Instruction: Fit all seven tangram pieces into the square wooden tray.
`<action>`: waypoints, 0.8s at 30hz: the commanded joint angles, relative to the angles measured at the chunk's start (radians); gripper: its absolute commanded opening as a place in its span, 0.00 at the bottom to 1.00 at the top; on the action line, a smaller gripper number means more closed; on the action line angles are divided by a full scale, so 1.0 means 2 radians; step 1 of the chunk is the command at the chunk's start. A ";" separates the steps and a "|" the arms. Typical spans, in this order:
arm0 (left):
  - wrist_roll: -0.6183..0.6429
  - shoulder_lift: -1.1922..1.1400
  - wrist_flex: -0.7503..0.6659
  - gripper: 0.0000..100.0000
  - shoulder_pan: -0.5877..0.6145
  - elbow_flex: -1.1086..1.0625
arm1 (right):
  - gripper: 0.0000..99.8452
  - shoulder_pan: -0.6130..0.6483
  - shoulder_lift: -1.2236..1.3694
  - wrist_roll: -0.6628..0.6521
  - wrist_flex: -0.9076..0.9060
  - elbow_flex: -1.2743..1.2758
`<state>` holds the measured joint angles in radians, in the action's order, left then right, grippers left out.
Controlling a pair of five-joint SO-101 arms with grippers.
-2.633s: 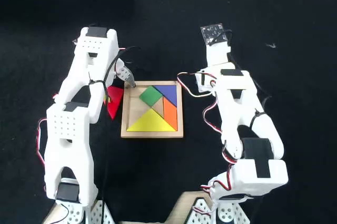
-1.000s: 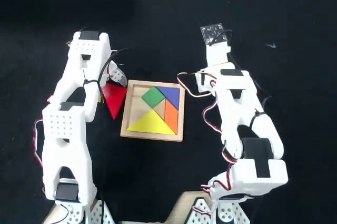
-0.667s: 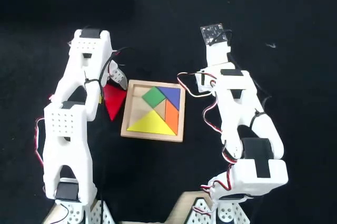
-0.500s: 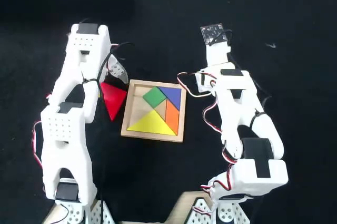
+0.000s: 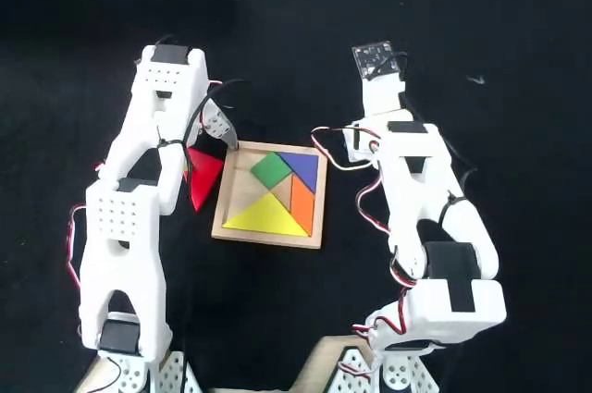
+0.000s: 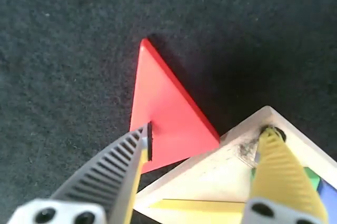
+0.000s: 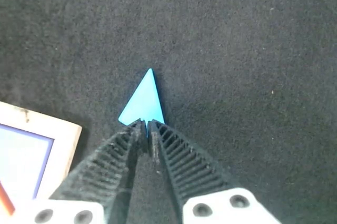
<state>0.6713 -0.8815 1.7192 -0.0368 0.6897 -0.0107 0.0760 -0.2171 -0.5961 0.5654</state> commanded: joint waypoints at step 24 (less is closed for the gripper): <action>-0.027 -0.021 0.019 0.32 0.045 -0.007 | 0.01 0.011 -0.001 -0.004 0.010 -0.019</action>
<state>0.6283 -0.9137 1.7453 0.0061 0.7066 -0.0107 0.0760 -0.2171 -0.5961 0.5654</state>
